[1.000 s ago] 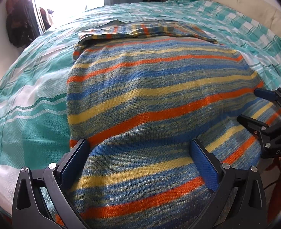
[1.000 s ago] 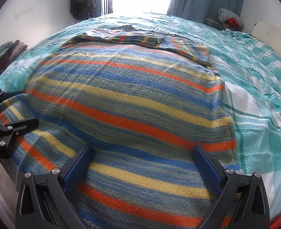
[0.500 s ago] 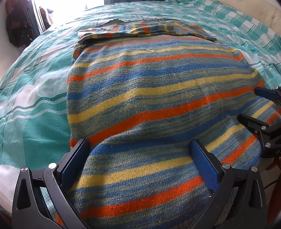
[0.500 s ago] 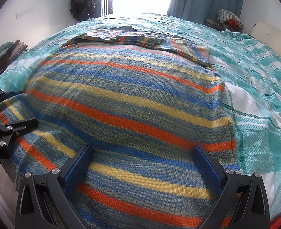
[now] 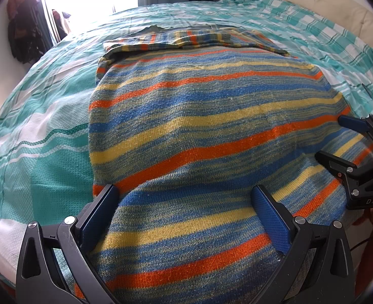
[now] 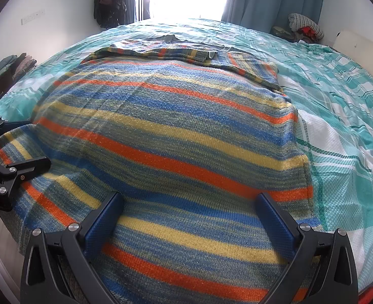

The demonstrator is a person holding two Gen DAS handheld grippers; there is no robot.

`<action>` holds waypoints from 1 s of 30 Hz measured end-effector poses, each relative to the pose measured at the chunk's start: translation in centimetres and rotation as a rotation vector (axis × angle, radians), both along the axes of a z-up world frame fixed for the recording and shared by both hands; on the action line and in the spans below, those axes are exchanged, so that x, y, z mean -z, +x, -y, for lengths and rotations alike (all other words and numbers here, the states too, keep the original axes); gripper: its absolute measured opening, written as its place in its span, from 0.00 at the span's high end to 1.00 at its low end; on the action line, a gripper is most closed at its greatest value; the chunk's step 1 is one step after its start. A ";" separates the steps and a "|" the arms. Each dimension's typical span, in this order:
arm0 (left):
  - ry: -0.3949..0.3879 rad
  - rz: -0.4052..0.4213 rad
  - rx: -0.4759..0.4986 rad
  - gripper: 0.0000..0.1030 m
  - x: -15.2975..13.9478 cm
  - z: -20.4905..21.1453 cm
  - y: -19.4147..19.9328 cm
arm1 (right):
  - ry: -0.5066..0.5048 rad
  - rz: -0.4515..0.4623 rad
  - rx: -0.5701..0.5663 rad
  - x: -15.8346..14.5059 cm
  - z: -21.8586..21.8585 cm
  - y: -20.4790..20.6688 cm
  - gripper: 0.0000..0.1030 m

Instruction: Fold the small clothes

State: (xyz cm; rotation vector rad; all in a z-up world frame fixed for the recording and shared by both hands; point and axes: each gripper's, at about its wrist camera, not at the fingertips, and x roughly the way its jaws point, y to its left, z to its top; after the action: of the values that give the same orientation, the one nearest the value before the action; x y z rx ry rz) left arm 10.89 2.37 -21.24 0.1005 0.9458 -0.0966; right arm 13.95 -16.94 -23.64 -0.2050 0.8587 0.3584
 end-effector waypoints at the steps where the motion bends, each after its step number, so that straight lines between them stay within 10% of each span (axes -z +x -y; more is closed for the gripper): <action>1: 0.000 0.000 0.000 0.01 0.0 0.0 0.0 | 0.000 0.000 0.000 0.0 0.0 0.0 0.00; 15: 0.001 -0.004 0.002 0.01 -0.1 0.0 0.1 | 0.000 -0.008 -0.002 -0.1 0.0 0.1 0.00; 21: 0.015 -0.110 0.047 0.01 -1.5 -0.2 -0.5 | -0.036 -0.171 -0.062 -2.2 1.3 1.2 0.01; 25: 0.078 -0.170 0.095 0.02 -2.9 -0.7 -3.3 | -0.056 -0.117 -0.013 -6.1 5.4 0.8 0.05; 30: -0.079 -0.079 -0.005 0.02 -7.0 -5.4 -5.8 | 0.062 -0.126 0.136 -10.5 14.0 1.2 0.05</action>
State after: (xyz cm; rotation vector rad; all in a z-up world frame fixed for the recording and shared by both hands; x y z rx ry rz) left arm 5.05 7.77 -14.20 0.0211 1.0203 -0.1344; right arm 15.18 -30.90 -13.15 -0.0668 0.9792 0.2723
